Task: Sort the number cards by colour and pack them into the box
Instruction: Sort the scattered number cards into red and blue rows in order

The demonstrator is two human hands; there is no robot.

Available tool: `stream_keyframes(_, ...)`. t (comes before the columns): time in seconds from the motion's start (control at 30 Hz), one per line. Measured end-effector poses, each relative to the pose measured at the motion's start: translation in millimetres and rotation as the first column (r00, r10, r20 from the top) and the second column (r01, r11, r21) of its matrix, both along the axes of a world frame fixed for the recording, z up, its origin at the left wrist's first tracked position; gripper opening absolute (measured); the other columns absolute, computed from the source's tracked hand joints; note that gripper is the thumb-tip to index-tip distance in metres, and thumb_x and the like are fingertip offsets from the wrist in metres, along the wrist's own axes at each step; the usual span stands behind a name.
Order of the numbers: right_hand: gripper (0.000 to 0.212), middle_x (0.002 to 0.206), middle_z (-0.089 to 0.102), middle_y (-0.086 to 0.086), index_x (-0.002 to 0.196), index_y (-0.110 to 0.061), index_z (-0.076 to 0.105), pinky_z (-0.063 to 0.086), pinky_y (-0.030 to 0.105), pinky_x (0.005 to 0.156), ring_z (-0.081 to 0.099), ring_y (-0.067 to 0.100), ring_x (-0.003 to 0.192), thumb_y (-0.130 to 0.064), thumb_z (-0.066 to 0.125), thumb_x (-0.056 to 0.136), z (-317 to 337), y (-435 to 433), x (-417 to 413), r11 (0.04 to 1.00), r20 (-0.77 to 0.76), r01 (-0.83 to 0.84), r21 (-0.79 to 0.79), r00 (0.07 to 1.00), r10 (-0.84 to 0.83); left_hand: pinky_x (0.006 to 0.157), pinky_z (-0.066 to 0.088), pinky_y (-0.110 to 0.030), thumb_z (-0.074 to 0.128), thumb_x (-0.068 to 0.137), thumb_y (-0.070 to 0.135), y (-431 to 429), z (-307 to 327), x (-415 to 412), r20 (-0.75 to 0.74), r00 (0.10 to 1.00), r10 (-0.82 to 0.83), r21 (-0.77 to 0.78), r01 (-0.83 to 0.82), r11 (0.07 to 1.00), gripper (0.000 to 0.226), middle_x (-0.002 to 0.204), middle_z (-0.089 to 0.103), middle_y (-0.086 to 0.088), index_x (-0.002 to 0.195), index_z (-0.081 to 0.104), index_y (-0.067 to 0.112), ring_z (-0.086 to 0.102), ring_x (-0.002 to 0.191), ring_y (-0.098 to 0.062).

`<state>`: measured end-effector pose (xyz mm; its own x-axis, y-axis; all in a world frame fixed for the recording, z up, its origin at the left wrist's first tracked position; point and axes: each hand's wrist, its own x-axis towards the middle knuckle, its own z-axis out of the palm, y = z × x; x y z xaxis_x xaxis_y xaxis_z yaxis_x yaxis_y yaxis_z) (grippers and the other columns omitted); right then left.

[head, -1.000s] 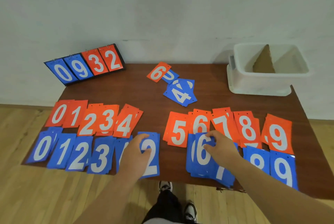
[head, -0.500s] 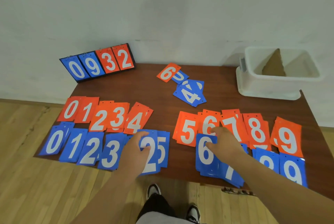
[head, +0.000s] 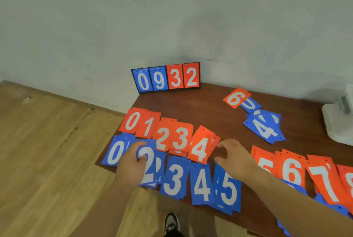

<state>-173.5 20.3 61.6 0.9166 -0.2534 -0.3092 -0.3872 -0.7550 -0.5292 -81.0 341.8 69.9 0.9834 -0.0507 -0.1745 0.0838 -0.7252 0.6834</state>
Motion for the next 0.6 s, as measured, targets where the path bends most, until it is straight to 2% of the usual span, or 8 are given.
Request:
stream_keyframes(0.07, 0.048, 0.14, 0.048, 0.002, 0.134, -0.024, 0.056, 0.044, 0.032, 0.103, 0.051, 0.021, 0.124, -0.036, 0.068, 0.088, -2.2, 24.8, 25.5, 0.999, -0.013, -0.031, 0.004, 0.999, 0.032, 0.072, 0.042, -0.024, 0.058, 0.096, 0.01, 31.3, -4.2, 22.0, 0.003, 0.999, 0.043, 0.003, -0.043, 0.999, 0.038, 0.11, 0.064, 0.007, 0.129, 0.059, 0.029, 0.06, 0.079, -0.006)
stream_keyframes(0.13, 0.044, 0.141, 0.047, 0.001, 0.131, -0.027, 0.056, 0.043, 0.035, 0.104, 0.049, 0.023, 0.126, -0.035, 0.068, 0.09, -5.4, 46.6, 45.3, 0.999, -0.029, -0.047, 0.008, 0.998, 0.047, 0.073, 0.044, -0.026, 0.059, 0.095, 0.01, 54.6, -11.9, 39.9, -0.011, 0.998, 0.065, 0.005, -0.065, 0.998, 0.037, 0.105, 0.065, 0.009, 0.128, 0.06, 0.028, 0.06, 0.078, -0.002)
stream_keyframes(0.27, 0.044, 0.141, 0.047, 0.0, 0.132, -0.027, 0.056, 0.044, 0.032, 0.101, 0.05, 0.021, 0.124, -0.036, 0.067, 0.09, -15.9, 75.6, 69.3, 0.998, -0.06, -0.054, 0.013, 0.997, 0.055, 0.058, 0.048, -0.027, 0.058, 0.096, 0.011, 75.0, -26.6, 63.2, -0.077, 0.996, 0.039, 0.007, -0.039, 0.999, 0.038, 0.085, 0.065, 0.008, 0.125, 0.058, 0.036, 0.06, 0.062, -0.017)
stream_keyframes(0.43, 0.046, 0.14, 0.047, -0.001, 0.132, -0.028, 0.055, 0.046, 0.029, 0.095, 0.051, 0.02, 0.121, -0.034, 0.069, 0.089, -24.3, 90.0, 81.6, 1.0, -0.11, -0.01, -0.029, 0.994, 0.007, 0.061, 0.053, -0.034, 0.055, 0.099, 0.011, 79.6, -44.8, 80.3, -0.156, 0.987, -0.04, 0.013, 0.043, 0.999, 0.039, 0.094, 0.061, 0.017, 0.13, 0.056, 0.035, 0.059, 0.061, -0.022)
stream_keyframes(0.5, 0.044, 0.14, 0.046, -0.002, 0.132, -0.029, 0.055, 0.046, 0.026, 0.087, 0.053, 0.017, 0.114, -0.033, 0.068, 0.089, -27.4, 91.3, 82.6, 1.0, -0.136, 0.016, -0.024, 0.991, -0.019, 0.053, 0.05, -0.032, 0.054, 0.099, 0.012, 79.6, -49.2, 85.4, -0.192, 0.98, -0.05, 0.008, 0.052, 0.999, 0.039, 0.096, 0.061, 0.014, 0.129, 0.055, 0.037, 0.06, 0.059, -0.026)
stream_keyframes(0.6, 0.042, 0.14, 0.048, -0.002, 0.13, -0.029, 0.056, 0.048, 0.025, 0.086, 0.055, 0.016, 0.109, -0.031, 0.066, 0.09, -31.4, 92.7, 80.4, 0.999, -0.151, 0.046, -0.021, 0.987, -0.049, 0.042, 0.041, -0.027, 0.054, 0.098, 0.011, 72.6, -54.2, 90.9, -0.257, 0.962, -0.09, -0.067, 0.075, 0.995, 0.039, 0.084, 0.064, -0.001, 0.124, 0.055, 0.04, 0.043, 0.042, -0.014)
